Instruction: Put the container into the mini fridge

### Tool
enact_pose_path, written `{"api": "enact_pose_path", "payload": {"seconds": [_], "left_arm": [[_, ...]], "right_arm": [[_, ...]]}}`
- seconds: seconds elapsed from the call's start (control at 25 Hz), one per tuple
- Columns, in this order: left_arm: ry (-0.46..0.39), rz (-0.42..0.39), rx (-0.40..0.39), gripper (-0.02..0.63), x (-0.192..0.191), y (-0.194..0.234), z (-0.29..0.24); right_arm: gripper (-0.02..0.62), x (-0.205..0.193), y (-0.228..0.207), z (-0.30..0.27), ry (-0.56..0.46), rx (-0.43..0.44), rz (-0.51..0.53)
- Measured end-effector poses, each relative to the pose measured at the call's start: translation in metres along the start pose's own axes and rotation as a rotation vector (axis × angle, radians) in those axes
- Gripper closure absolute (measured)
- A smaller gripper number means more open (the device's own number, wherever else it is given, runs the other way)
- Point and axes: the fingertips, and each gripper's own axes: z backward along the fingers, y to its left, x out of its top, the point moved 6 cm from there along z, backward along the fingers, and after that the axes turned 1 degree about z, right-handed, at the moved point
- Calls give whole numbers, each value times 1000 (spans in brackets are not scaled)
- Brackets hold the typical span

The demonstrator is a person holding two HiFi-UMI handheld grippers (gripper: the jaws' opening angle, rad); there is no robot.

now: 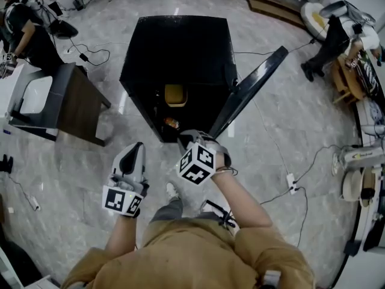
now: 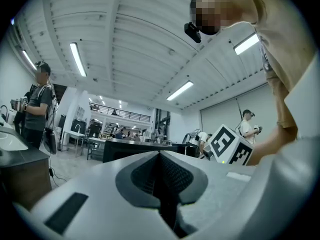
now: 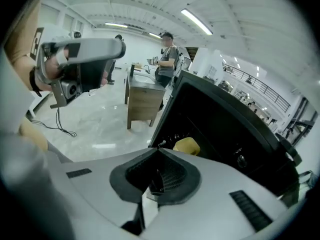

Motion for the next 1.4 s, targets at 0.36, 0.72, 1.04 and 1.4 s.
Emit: {"api": "enact_pose_path", "payload": {"seconds": [0.36,0.72,1.04,1.4], "left_arm": [[-11,-3,-3,604,24,-26,16],[-26,-26,-13,604,48,-54,22],[-53,5,39,604,69,-55,46],[-90,-16,50,604,90,-58,56]], "right_arm": [[595,12,-5,71,-157,-48,-104],[595,-3,-24,144,-270,-130,-211],[595,-19,-31,205,-392,-189,-311],[595,-41,-34,248,-457,-270,-394]]}}
